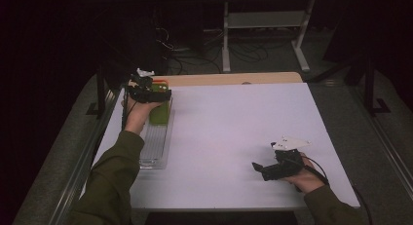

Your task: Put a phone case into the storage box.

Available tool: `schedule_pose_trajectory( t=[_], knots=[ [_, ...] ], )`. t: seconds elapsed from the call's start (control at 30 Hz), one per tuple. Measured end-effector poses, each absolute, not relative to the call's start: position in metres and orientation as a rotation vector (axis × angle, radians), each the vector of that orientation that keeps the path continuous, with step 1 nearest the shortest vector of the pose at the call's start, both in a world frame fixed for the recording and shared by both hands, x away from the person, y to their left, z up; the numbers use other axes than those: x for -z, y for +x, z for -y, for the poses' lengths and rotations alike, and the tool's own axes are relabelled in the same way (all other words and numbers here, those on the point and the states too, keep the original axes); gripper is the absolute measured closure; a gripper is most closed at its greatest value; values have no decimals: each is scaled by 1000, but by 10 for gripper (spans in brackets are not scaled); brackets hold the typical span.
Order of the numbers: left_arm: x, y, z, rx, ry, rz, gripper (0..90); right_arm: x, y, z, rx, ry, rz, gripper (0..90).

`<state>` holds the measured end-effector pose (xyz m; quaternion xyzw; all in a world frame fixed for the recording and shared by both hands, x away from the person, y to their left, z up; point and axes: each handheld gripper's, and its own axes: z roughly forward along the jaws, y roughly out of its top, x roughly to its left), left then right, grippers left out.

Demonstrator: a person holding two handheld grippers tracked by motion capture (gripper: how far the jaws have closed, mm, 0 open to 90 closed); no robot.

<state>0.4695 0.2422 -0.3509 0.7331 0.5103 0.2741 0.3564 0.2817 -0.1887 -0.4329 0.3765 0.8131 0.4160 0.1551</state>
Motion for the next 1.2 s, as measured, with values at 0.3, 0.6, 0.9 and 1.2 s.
schedule_pose_trajectory(
  t=[0.3,0.6,0.9,1.2],
  knots=[
    [340,443,-245,-579,1926,-1144,0,432,283,190,-1195,1068,-2321,8],
    [336,401,-237,-438,1951,-930,0,428,283,190,-1209,1071,-2316,8],
    [348,358,-227,-331,1975,-787,0,425,281,191,-1226,1058,-2322,8],
    [369,330,-230,-289,1978,-756,0,420,280,192,-1246,1039,-2318,8]
  ],
)
